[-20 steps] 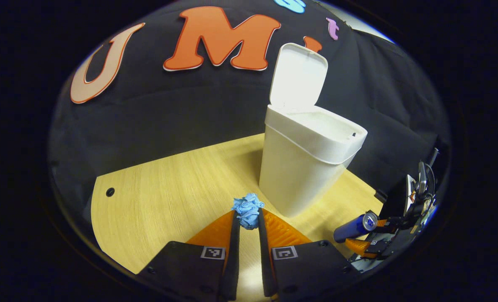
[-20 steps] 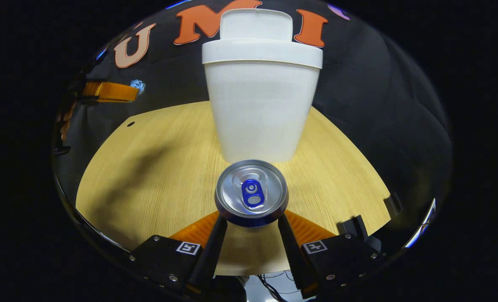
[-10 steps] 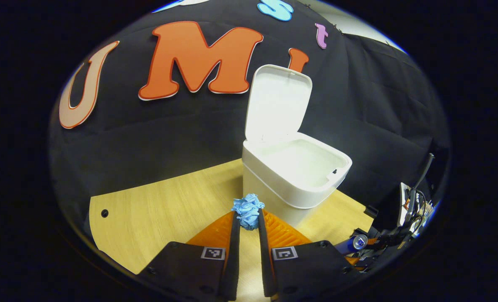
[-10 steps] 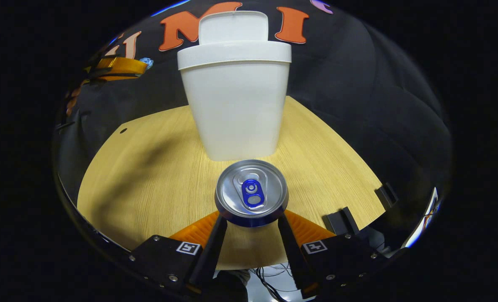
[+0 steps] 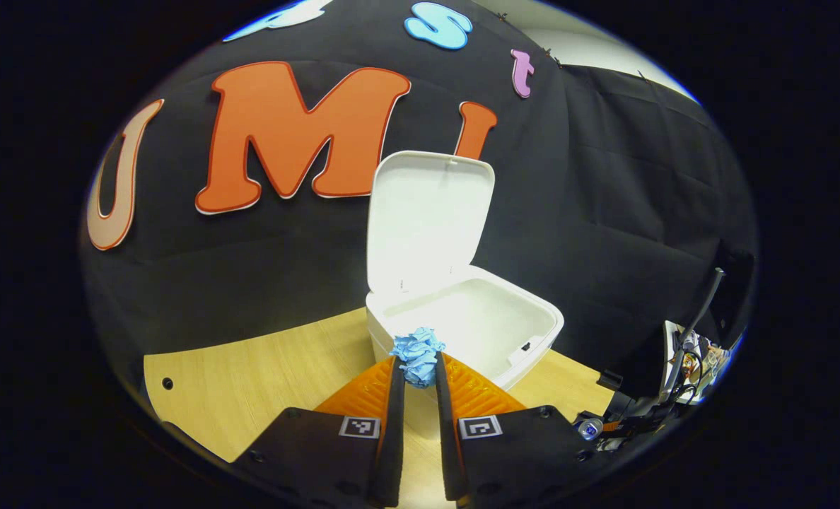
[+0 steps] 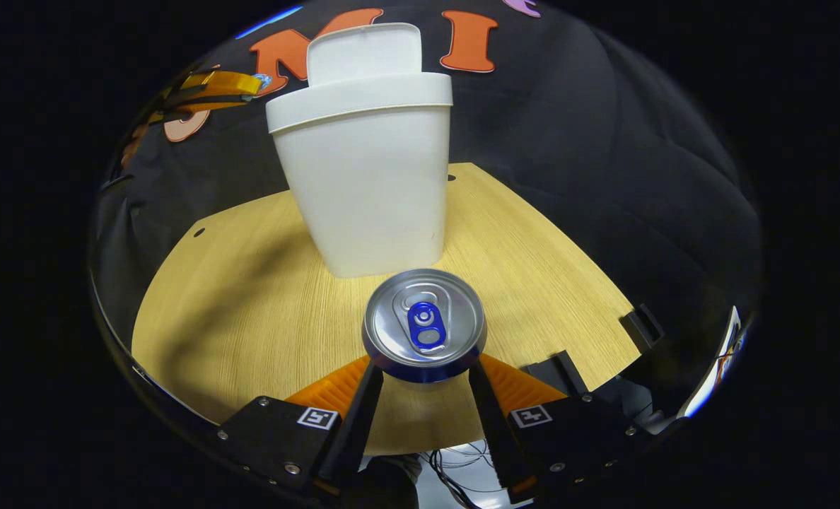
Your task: Press the lid of the desktop garbage bin to open it, pick up the crumpled paper on the desktop and throw it into the bin, then pick up the pop can on the desktop and drop it into the bin, and finally close the garbage bin lid.
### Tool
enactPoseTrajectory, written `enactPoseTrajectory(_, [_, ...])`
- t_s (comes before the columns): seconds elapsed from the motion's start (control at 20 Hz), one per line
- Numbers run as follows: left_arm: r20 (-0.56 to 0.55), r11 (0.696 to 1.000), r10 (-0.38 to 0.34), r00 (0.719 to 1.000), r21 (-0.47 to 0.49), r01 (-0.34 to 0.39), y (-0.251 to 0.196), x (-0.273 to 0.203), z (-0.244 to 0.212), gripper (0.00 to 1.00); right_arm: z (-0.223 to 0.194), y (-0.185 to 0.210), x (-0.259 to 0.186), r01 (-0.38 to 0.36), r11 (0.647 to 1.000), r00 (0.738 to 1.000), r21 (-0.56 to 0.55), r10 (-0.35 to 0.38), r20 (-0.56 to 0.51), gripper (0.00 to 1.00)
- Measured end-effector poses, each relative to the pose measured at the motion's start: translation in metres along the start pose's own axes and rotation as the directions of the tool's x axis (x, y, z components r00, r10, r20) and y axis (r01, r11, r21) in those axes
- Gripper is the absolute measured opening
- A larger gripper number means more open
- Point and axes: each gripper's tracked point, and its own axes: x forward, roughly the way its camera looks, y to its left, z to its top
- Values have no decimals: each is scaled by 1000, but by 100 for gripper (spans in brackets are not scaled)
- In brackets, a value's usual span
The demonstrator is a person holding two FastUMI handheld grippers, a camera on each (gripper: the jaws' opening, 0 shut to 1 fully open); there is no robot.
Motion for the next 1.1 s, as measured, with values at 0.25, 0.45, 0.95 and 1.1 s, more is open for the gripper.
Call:
enactPoseTrajectory(0.25, [17, 1000, -19, 1000, 18, 19, -19, 20, 14, 27, -1, -1, 1, 9, 1000, 1000, 9, -9, 4, 74])
enactPoseTrajectory(0.45, [9, 999, -23, 1000, 26, 23, -29, 33, 16, 27, -2, -2, 0, 19, 1000, 1000, 20, -19, -2, 74])
enactPoseTrajectory(0.95, [-7, 999, -2, 1000, 39, 2, -36, 52, 15, 27, 0, -2, 0, 15, 999, 1000, 30, -15, -6, 74])
enactPoseTrajectory(1.1, [-16, 999, 15, 1000, 45, -14, -34, 55, 12, 31, 1, -1, 0, 11, 1000, 1000, 29, -11, -4, 70])
